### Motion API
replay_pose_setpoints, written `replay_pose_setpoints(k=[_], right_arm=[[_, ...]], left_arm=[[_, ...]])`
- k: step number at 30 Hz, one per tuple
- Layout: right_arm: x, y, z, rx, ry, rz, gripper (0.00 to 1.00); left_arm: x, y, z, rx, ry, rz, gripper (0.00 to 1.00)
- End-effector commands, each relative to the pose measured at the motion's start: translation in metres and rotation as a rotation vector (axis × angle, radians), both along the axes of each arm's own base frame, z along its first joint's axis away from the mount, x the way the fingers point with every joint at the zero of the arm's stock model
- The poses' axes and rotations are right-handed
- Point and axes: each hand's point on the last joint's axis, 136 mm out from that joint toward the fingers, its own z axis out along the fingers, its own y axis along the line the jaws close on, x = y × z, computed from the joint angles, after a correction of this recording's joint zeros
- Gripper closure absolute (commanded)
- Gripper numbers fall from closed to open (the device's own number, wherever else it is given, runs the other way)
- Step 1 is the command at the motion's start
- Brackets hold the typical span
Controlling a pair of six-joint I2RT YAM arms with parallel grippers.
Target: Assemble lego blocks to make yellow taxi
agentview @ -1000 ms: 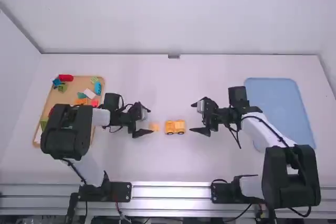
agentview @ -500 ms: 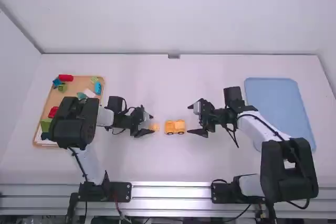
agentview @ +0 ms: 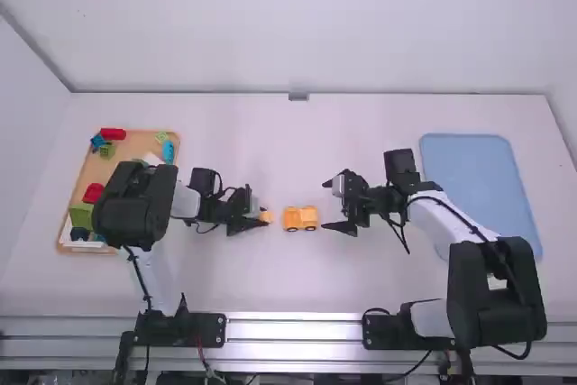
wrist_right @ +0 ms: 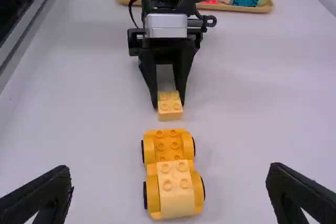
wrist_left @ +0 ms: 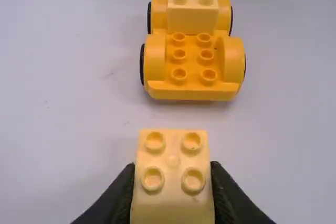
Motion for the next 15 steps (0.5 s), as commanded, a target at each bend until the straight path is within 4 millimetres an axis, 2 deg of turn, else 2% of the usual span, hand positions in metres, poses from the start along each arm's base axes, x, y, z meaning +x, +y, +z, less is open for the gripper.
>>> replay_pose_setpoints(k=[1, 4, 10, 13, 15], right_arm=[[0.004, 0.002, 0.005, 0.013, -0.008, 0.005, 0.01], [0.004, 0.001, 0.004, 0.010, -0.004, 0.001, 0.02], [0.000, -0.002, -0.008, -0.024, 0.015, -0.011, 0.01], [0.003, 0.000, -0.031, 0.008, 0.044, -0.037, 0.01], [0.006, 0.004, -0.041, 0.053, 0.059, -0.041, 0.01]], left_arm=[[-0.006, 0.004, -0.012, 0.037, 0.028, 0.018, 0.81], [-0.007, 0.003, -0.009, 0.037, 0.020, 0.014, 0.84], [0.007, 0.006, 0.014, 0.053, 0.057, 0.105, 0.89], [0.002, -0.003, 0.039, 0.068, 0.007, 0.074, 0.90], [0.000, -0.008, 0.046, 0.077, -0.011, 0.064, 0.91]])
